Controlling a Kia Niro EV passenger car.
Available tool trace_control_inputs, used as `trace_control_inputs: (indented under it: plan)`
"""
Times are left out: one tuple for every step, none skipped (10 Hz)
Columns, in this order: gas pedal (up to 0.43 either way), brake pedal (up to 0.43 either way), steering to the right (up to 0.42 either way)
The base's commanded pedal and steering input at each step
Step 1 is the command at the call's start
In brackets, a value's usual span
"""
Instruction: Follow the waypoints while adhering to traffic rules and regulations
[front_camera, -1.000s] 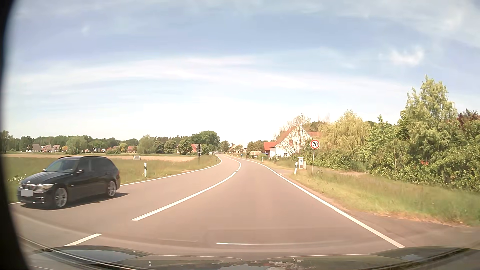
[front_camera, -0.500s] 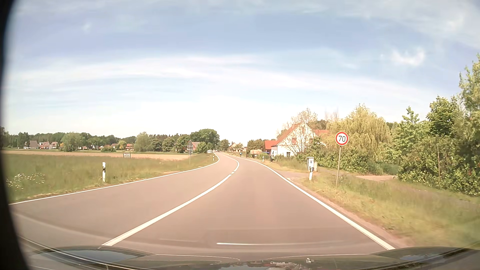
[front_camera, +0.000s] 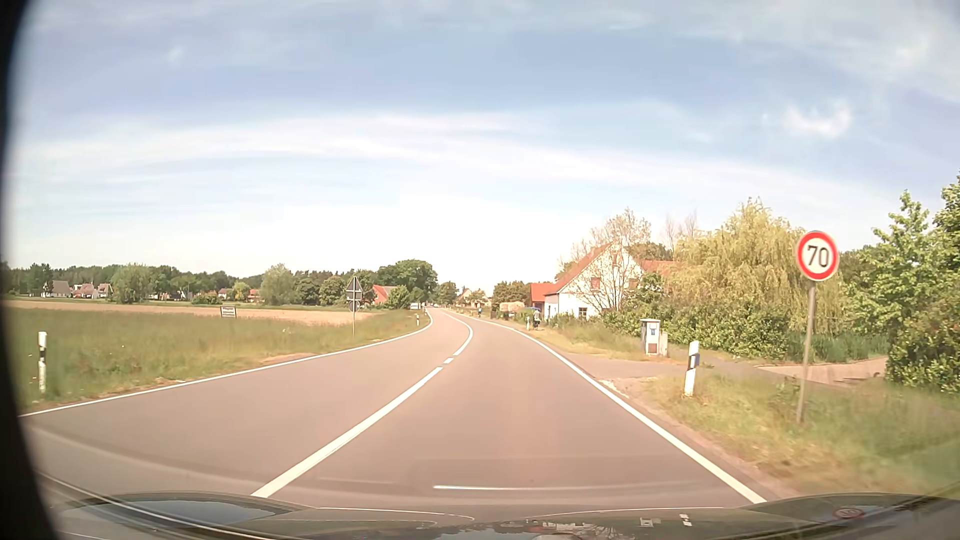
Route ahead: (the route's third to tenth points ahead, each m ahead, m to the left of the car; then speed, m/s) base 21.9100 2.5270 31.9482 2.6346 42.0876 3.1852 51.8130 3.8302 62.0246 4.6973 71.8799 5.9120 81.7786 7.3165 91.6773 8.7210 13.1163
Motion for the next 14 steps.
trace_control_inputs:
  plan:
    - [0.331, 0.0, 0.001]
    - [0.35, 0.0, 0.001]
    - [0.35, 0.0, 0.0]
    - [0.378, 0.0, -0.001]
    - [0.378, 0.0, -0.001]
    - [0.39, 0.0, -0.002]
    - [0.398, 0.0, -0.002]
    - [0.398, 0.0, -0.004]
    - [0.398, 0.0, -0.005]
    - [0.398, 0.0, -0.007]
    - [0.398, 0.0, -0.009]
    - [0.409, 0.0, -0.011]
    - [0.409, 0.0, -0.013]
    - [0.409, 0.0, -0.013]
